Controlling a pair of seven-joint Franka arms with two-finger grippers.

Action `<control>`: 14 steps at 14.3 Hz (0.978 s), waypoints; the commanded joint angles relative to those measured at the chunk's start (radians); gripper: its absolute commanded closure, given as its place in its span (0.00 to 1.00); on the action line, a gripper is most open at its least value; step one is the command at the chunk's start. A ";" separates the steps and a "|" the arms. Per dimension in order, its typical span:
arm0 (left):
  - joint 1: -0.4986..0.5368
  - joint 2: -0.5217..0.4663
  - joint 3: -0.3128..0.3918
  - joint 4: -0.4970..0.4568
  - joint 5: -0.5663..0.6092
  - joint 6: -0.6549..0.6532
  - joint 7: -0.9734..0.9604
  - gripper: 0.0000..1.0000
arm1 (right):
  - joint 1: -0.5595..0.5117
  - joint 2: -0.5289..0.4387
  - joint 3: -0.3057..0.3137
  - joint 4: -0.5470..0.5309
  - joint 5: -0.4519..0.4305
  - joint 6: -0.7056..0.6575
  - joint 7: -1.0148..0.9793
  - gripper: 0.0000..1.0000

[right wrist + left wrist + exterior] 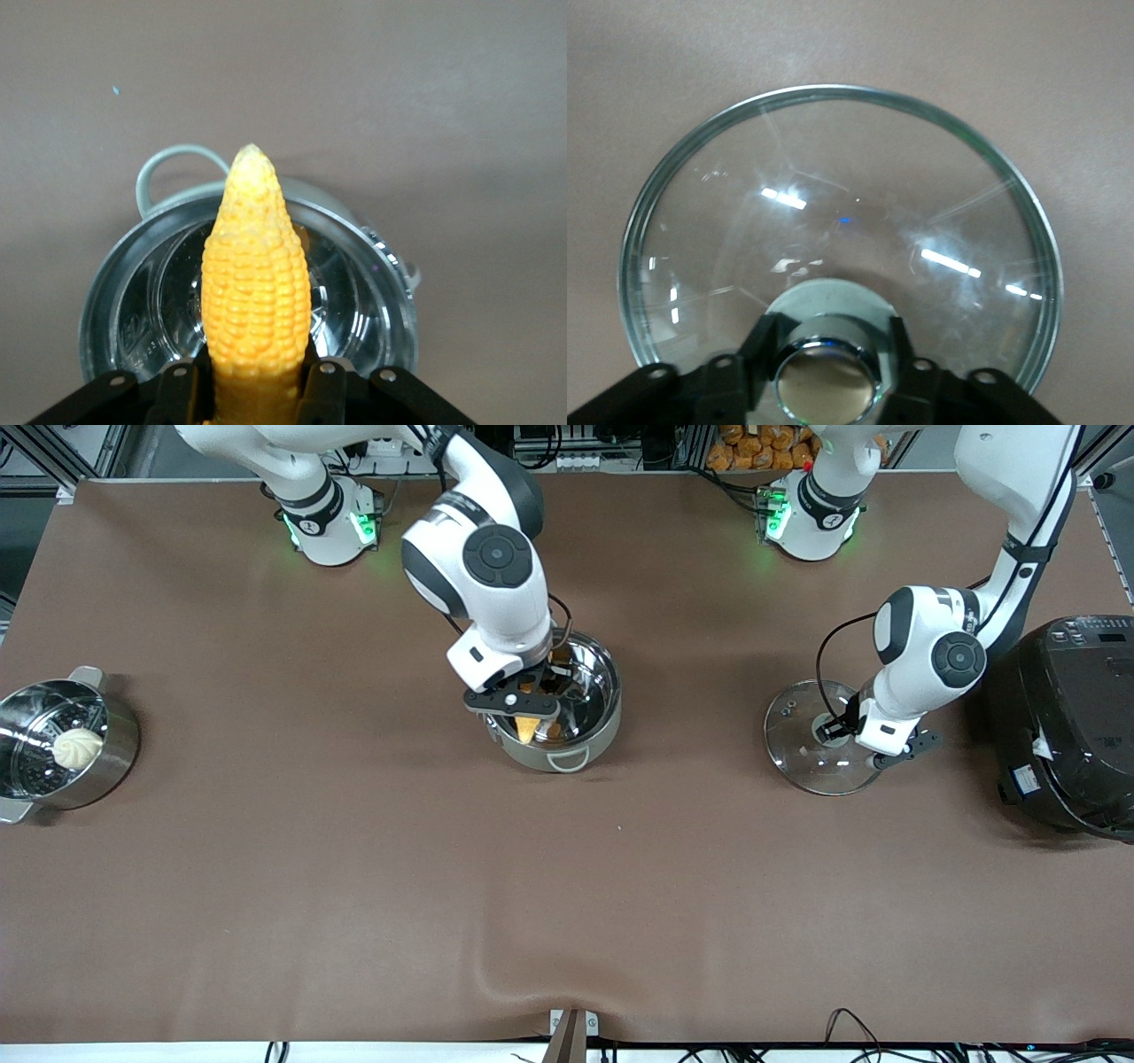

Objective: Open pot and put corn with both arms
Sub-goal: 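Set the lid down with the left gripper while the right gripper carries the corn, then lower the corn into the pot with the right gripper while the left gripper withdraws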

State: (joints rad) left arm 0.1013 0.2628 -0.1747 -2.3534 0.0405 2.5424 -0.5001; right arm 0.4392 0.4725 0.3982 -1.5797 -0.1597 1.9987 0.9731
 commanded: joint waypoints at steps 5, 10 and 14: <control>0.014 -0.128 -0.011 0.126 -0.025 -0.133 0.025 0.00 | 0.059 0.043 -0.004 -0.032 -0.032 0.070 0.076 0.77; 0.012 -0.143 -0.011 0.465 -0.025 -0.519 0.038 0.00 | 0.085 0.061 -0.007 -0.059 -0.075 0.118 0.108 0.71; 0.012 -0.154 -0.012 0.669 -0.028 -0.788 0.045 0.00 | 0.096 0.078 -0.010 -0.060 -0.081 0.118 0.108 0.66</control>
State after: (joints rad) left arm 0.1048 0.0990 -0.1807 -1.7898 0.0384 1.8732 -0.4915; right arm 0.5181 0.5436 0.3975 -1.6416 -0.2127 2.1085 1.0513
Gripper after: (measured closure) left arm 0.000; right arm 0.661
